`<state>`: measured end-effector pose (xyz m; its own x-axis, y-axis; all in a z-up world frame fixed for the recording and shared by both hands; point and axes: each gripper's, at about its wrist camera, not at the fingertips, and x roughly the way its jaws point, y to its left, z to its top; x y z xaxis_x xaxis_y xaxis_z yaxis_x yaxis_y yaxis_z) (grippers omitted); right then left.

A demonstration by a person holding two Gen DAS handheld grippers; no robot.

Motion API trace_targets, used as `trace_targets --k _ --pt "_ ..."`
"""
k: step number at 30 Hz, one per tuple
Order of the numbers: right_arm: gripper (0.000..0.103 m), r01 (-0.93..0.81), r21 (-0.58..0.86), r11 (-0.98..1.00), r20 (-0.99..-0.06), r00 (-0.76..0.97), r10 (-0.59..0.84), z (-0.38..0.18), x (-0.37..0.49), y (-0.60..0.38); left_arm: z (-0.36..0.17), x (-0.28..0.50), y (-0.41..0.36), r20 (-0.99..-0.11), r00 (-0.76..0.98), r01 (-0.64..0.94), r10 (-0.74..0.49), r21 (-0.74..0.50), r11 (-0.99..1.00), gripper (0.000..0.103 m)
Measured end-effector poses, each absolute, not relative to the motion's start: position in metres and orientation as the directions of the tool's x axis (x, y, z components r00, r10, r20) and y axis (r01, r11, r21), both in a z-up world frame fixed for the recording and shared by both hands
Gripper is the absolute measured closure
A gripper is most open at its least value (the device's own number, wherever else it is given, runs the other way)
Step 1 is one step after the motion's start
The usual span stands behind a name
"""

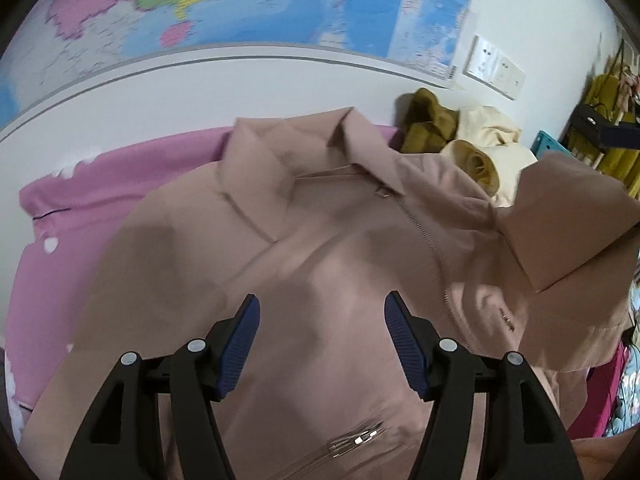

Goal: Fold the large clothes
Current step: 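Lift the jacket sleeve with the right gripper toward the collar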

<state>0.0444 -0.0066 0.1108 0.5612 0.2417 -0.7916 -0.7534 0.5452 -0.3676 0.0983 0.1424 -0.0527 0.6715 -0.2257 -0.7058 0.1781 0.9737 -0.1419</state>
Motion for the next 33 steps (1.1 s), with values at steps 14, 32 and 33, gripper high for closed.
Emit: trace_targets --k 14,32,33 --pt "0.041 -0.703 0.065 0.708 -0.878 0.297 0.376 0.083 0.090 -0.009 -0.030 0.055 0.072 -0.610 0.614 0.495 -0.500 -0.196 0.847 0.031" --pt "0.020 -0.627 0.164 0.762 -0.767 0.405 0.498 0.094 0.079 -0.081 -0.055 0.116 0.129 -0.698 0.634 0.181 -0.332 -0.284 0.942 0.056" --pt "0.020 -0.586 0.153 0.795 -0.772 0.431 0.466 0.082 0.088 -0.092 -0.054 0.109 0.131 -0.693 0.636 0.191 -0.340 -0.285 0.939 0.055"
